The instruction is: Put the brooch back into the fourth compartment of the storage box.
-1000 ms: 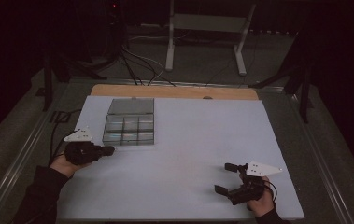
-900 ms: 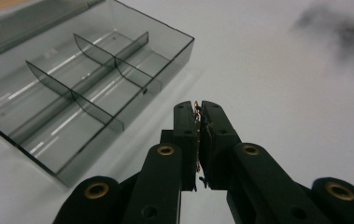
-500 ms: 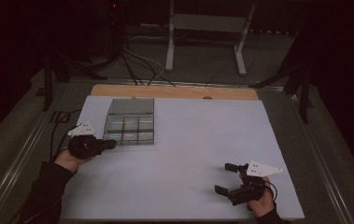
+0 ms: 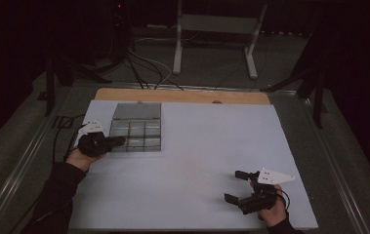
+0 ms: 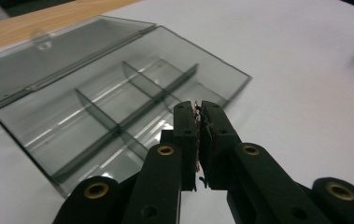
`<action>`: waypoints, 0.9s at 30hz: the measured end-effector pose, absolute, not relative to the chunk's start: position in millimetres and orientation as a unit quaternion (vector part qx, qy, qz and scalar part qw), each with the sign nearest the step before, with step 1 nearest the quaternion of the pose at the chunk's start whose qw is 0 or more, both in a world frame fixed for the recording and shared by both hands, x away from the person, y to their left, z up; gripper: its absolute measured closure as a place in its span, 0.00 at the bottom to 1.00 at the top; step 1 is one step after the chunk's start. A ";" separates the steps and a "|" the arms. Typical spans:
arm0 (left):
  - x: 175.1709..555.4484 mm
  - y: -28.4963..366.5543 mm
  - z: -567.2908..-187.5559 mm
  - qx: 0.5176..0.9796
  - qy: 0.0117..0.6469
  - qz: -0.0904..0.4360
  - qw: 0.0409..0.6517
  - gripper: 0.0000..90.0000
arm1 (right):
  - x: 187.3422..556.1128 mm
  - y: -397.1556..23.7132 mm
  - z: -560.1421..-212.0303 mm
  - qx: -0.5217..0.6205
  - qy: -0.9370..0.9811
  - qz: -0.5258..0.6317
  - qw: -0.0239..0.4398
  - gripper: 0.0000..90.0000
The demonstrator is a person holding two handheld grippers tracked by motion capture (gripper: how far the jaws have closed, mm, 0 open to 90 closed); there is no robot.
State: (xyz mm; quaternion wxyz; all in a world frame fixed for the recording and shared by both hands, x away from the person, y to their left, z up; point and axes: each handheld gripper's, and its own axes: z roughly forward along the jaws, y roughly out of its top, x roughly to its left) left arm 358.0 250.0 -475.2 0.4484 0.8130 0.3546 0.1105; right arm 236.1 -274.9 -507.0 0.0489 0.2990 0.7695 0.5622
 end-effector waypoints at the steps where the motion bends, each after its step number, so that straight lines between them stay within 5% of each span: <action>1: 359.6 249.6 -476.3 0.814 0.356 0.112 0.446 0.98 | 236.1 -274.9 -506.9 0.298 0.770 0.562 0.050 0.00; 27: 387.8 260.3 -506.2 0.795 0.431 0.116 0.411 0.97 | 236.2 -274.5 -508.0 0.299 0.771 0.561 0.047 0.00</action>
